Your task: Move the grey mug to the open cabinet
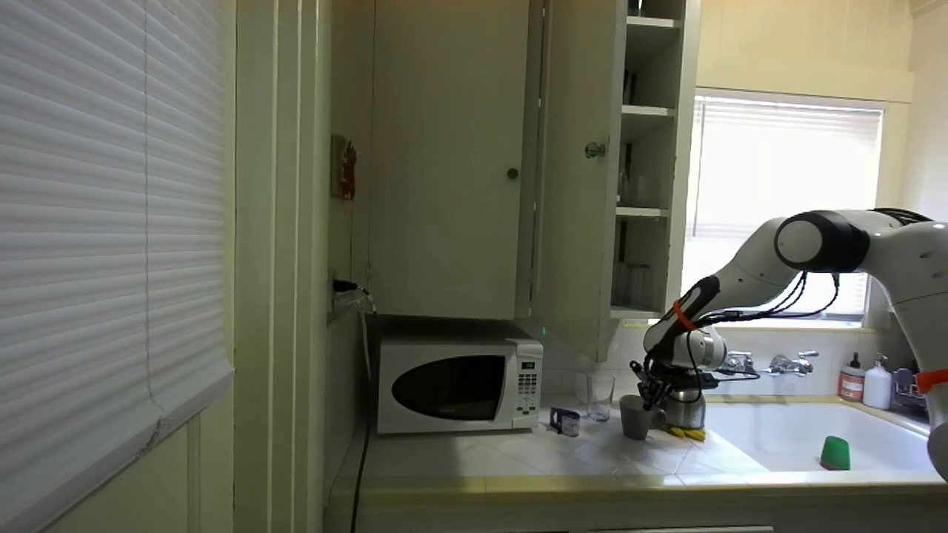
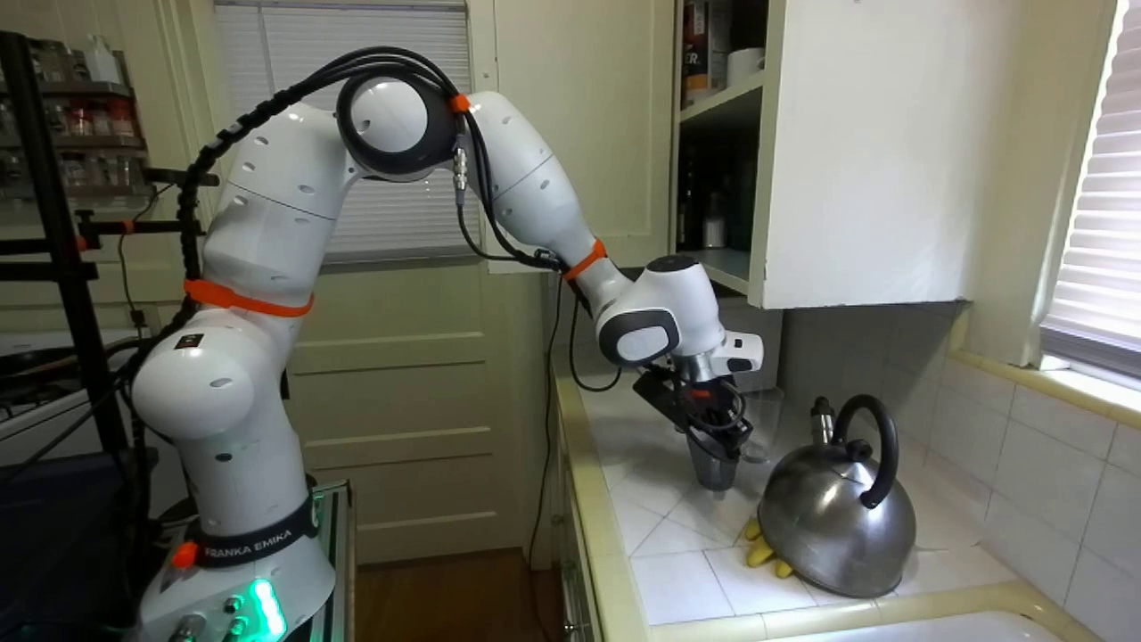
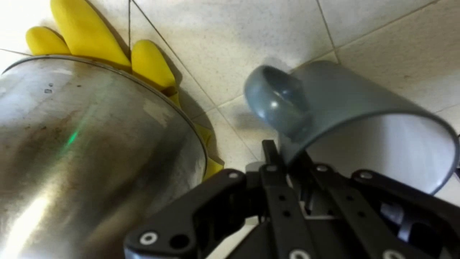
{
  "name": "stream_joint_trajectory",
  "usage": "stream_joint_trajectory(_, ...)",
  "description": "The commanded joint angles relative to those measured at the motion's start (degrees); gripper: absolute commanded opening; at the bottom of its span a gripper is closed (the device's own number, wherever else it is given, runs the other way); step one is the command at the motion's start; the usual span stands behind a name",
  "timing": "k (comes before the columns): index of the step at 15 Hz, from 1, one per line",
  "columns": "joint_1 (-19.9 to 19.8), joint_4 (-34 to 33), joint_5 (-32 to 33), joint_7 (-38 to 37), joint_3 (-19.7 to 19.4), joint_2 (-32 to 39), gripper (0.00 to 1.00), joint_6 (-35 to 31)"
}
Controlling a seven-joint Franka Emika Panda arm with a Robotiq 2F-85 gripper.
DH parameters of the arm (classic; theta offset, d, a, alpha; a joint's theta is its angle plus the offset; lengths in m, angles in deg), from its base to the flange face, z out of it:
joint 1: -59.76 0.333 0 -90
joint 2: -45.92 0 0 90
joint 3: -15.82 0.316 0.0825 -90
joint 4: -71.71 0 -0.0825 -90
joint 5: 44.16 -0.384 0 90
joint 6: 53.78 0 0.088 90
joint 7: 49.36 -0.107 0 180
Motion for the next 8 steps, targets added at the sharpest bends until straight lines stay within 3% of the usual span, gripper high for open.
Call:
stream_joint_trajectory(1,-1.0,1.9,5.9,-6.9,1.4,-3.6,0.02,4.0)
stream_joint_trajectory(4,-1.1,3.8,7.1,-9.4,2.2,-7.4,0.02,7.2)
stream_joint_trajectory(8,-2.6,7.0,2.9,-8.4,5.4,-14.9,0.02,19.9)
